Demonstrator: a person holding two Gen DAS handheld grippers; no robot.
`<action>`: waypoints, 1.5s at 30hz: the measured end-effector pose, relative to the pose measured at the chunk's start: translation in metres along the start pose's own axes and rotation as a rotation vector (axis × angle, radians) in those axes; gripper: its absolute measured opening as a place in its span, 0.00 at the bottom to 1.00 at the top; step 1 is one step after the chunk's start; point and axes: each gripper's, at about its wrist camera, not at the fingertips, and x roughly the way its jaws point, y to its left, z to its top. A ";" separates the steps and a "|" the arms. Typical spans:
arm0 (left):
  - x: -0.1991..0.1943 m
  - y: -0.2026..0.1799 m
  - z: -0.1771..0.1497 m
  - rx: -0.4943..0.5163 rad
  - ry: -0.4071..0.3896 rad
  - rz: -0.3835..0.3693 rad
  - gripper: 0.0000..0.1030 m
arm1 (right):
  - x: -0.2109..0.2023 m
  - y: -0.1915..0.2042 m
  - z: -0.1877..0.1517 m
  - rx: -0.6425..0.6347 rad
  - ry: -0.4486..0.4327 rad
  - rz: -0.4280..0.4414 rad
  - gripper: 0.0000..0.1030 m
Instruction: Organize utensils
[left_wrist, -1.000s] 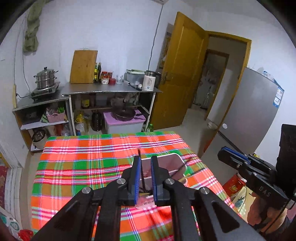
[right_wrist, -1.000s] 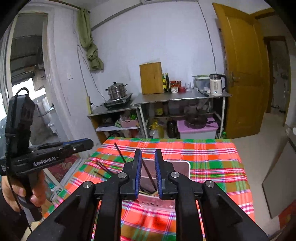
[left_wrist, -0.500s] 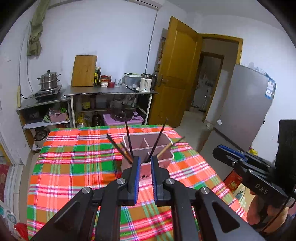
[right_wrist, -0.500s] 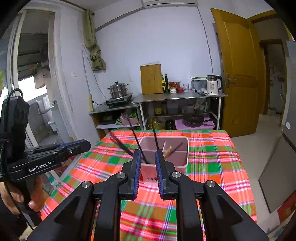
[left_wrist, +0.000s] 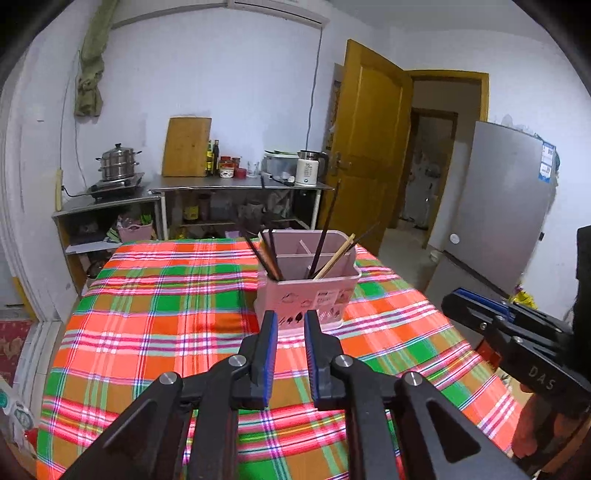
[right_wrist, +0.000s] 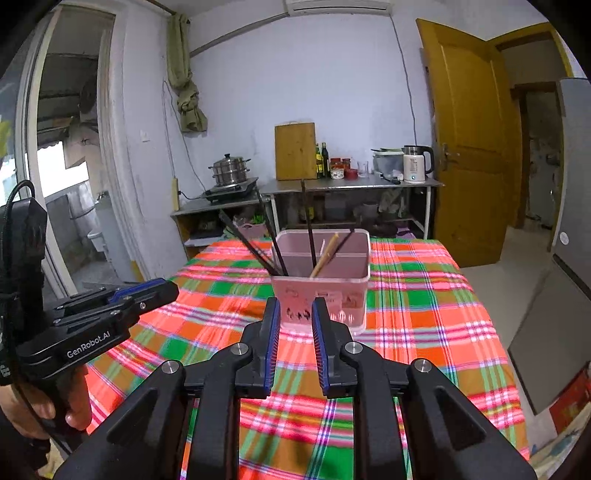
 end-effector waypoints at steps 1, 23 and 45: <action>0.001 0.000 -0.004 0.000 0.000 0.002 0.13 | 0.000 0.000 -0.008 0.006 0.003 -0.007 0.18; -0.002 -0.003 -0.055 -0.004 -0.019 0.046 0.16 | -0.003 0.005 -0.055 0.014 0.040 -0.050 0.32; -0.006 -0.014 -0.059 0.021 -0.022 0.052 0.16 | -0.008 0.005 -0.052 0.025 0.034 -0.047 0.32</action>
